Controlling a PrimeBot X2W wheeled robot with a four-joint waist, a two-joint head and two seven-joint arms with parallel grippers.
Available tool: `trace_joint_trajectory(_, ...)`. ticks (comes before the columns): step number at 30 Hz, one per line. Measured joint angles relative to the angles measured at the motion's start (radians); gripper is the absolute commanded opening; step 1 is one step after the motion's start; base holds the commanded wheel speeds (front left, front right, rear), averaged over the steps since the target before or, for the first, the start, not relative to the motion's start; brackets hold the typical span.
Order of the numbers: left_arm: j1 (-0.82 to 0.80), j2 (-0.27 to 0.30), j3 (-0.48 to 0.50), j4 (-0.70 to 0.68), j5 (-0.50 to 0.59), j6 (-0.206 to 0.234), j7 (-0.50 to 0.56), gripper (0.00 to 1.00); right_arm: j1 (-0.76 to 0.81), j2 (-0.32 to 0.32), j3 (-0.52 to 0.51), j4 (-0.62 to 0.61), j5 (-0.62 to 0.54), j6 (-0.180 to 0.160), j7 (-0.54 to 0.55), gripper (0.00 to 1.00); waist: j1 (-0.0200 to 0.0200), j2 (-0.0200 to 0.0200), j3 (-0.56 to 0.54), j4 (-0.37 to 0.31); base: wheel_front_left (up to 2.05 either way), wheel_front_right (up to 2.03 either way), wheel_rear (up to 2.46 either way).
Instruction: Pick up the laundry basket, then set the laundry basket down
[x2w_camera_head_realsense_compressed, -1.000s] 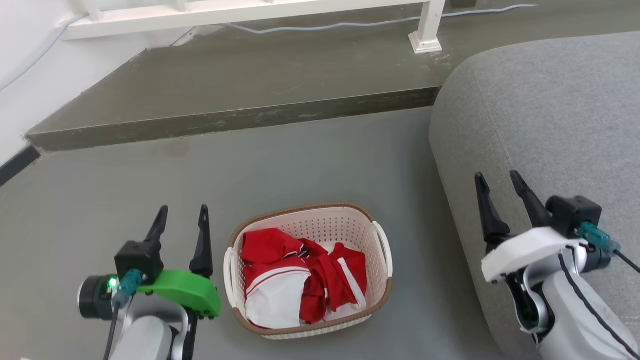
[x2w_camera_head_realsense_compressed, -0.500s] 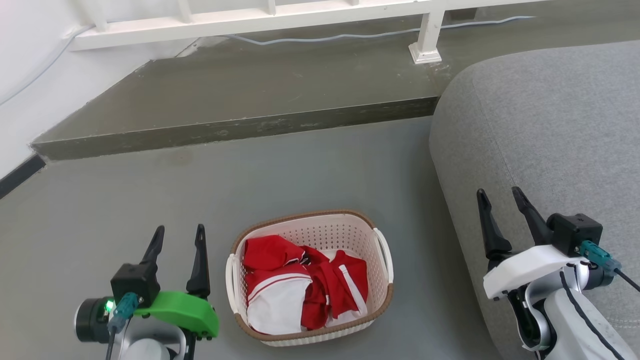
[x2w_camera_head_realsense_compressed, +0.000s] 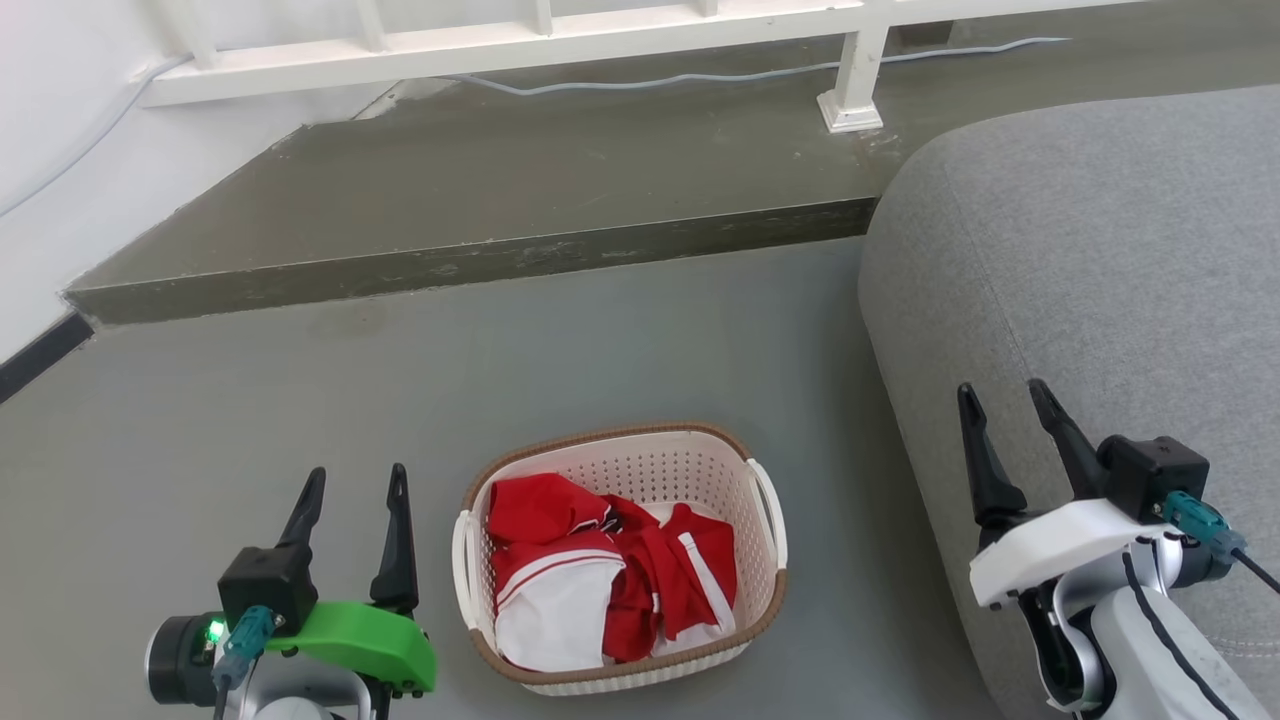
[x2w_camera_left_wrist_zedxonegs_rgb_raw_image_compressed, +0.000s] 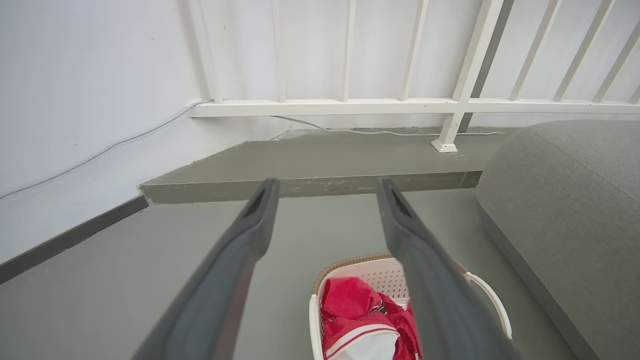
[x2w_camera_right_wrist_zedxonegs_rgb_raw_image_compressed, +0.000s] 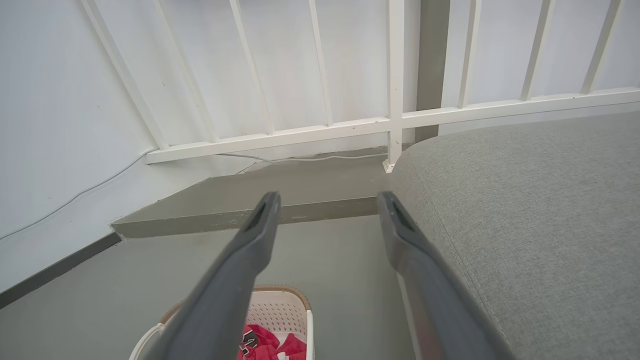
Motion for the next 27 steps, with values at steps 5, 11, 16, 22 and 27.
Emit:
trace_joint_trajectory(5, 0.016, 0.0, 0.007, -0.015, 0.002, 0.001, 0.0, 1.0, 0.015, 0.001, -0.003, -0.001, -0.001, 0.0, 0.0, 1.0, 0.0, 0.0, 0.0, 0.002, 0.0, 0.0, 0.0)
trace_joint_trajectory(11, 0.03, -0.002, 0.016, -0.023, 0.004, 0.001, 0.0, 1.0, 0.017, 0.001, -0.008, -0.005, -0.009, 0.0, 0.0, 1.0, 0.0, 0.0, -0.001, 0.003, 0.0, 0.0, 0.0)
trace_joint_trajectory(16, 0.034, -0.002, 0.019, -0.029, 0.01, 0.001, 0.001, 1.0, 0.022, 0.001, -0.013, -0.006, -0.009, 0.001, 0.0, 1.0, 0.0, 0.0, 0.0, 0.003, 0.0, 0.0, 0.0)
trace_joint_trajectory(22, 0.038, -0.007, 0.021, -0.026, 0.01, 0.003, 0.005, 0.0, 0.036, 0.004, -0.014, 0.004, -0.01, 0.001, 0.0, 0.0, 0.0, 0.0, 0.001, 0.005, 0.0, 0.0, 0.0)
trace_joint_trajectory(27, 0.054, -0.018, 0.018, 0.005, -0.002, -0.001, 0.005, 0.0, 0.068, 0.026, -0.009, 0.033, -0.001, 0.002, 0.003, 0.0, 0.0, 0.0, 0.001, 0.005, 0.0, 0.0, 0.0)
